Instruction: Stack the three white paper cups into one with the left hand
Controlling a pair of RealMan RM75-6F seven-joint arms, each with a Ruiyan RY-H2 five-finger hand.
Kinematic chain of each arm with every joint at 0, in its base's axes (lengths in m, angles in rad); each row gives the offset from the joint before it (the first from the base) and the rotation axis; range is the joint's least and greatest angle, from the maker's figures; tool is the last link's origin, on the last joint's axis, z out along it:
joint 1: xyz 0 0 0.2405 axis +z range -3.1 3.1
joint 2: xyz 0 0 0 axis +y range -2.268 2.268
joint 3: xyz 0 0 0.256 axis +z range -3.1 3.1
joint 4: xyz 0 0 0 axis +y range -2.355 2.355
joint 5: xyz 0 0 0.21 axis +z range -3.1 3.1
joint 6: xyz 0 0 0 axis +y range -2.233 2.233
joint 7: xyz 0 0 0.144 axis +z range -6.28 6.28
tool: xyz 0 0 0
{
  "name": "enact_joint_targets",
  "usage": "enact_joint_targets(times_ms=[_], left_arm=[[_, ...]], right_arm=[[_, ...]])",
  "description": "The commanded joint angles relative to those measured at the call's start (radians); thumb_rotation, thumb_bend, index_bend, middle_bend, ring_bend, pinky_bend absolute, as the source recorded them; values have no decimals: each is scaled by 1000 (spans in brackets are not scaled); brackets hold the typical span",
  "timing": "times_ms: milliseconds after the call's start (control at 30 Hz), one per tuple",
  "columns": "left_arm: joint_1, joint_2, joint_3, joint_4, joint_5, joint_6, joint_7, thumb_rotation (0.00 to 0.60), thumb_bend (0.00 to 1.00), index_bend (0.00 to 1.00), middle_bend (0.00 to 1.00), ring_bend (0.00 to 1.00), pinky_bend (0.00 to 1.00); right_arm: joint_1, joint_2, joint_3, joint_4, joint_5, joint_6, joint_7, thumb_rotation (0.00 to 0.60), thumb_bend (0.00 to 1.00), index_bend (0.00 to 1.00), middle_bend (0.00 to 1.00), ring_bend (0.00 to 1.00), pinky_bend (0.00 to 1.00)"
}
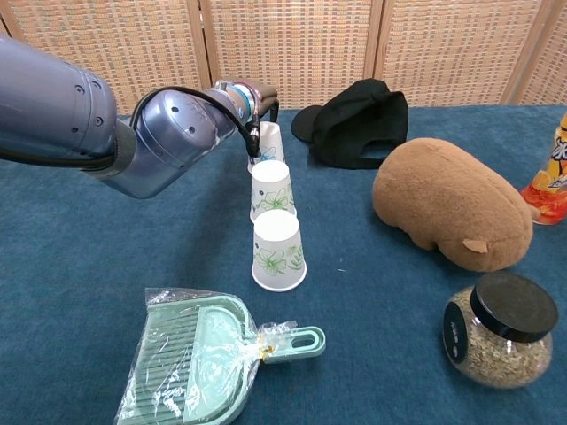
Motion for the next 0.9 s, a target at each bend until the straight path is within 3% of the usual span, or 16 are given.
enact_joint_targets(times_ms=[33,633,900], left_arm=[[5,4,-3,-11,4,6,5,600,328,469,0,0,61],[42,40,-5,-79,38,61,0,600,357,605,0,0,61],[48,65,-10,-112,54,71,-26,600,357,602,0,0,61]], right_arm=[[-1,1,1,-2,-1,2,2,600,106,92,0,0,0],[-2,5,-1,-12,-9,8,0,600,106,92,0,0,0],[-2,4,-1,-9,-5,6,-2,600,106,92,0,0,0]])
